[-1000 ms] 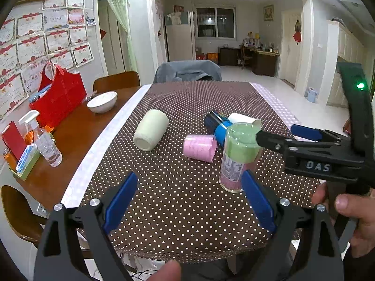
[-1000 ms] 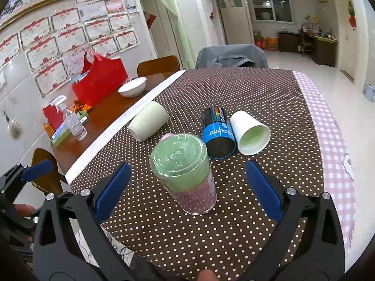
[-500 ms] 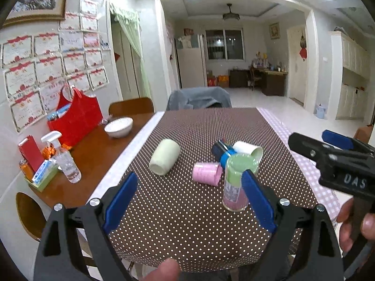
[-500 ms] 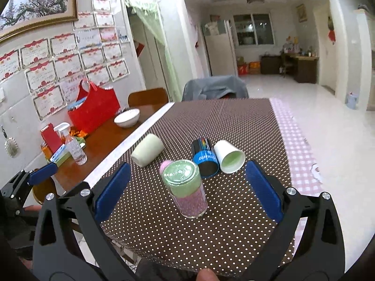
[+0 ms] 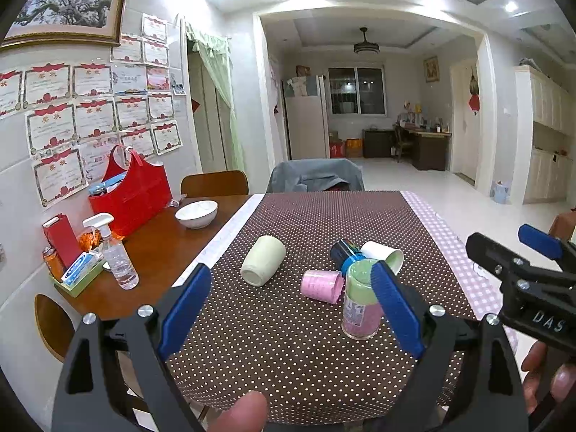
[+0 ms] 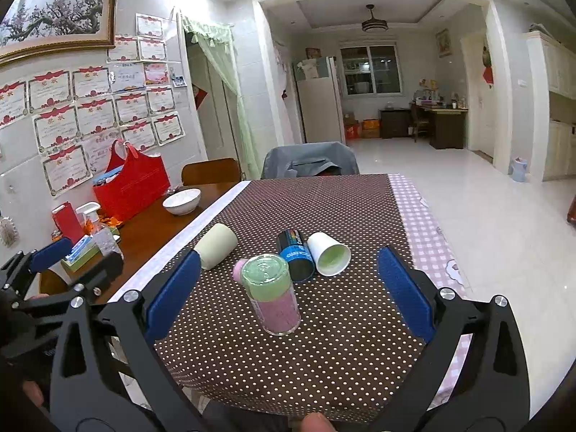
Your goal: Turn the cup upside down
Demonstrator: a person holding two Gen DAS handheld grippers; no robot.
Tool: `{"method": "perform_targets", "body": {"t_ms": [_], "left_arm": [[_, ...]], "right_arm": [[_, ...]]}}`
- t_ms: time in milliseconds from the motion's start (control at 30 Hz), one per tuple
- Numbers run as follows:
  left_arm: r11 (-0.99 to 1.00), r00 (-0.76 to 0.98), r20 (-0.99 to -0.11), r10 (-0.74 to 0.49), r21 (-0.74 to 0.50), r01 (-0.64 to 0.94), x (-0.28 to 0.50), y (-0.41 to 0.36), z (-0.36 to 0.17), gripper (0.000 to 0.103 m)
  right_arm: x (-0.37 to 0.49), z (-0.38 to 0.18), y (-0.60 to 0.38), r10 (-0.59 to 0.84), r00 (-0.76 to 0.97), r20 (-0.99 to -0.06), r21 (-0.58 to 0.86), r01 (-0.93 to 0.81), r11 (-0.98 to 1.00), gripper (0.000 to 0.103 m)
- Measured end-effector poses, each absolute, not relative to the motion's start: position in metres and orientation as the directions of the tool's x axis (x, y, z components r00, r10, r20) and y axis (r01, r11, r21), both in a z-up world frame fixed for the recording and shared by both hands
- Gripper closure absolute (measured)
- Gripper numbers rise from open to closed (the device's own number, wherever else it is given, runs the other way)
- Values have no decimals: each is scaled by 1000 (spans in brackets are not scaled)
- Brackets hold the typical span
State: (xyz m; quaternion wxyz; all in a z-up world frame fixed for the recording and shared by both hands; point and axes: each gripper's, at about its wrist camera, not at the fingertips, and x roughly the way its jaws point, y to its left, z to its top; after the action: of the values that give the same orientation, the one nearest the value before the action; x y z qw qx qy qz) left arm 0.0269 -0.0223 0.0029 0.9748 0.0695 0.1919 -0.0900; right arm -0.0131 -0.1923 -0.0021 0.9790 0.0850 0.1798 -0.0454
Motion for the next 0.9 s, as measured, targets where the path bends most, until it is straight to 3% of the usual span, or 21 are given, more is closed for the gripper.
{"method": "perform_targets", "body": {"t_ms": [900], "left_arm": [[984,931,-345,-118,88,157,4,-8,0,14]], "right_arm": [[-31,6,-179,-103,946,-309,106,141,984,6]]}}
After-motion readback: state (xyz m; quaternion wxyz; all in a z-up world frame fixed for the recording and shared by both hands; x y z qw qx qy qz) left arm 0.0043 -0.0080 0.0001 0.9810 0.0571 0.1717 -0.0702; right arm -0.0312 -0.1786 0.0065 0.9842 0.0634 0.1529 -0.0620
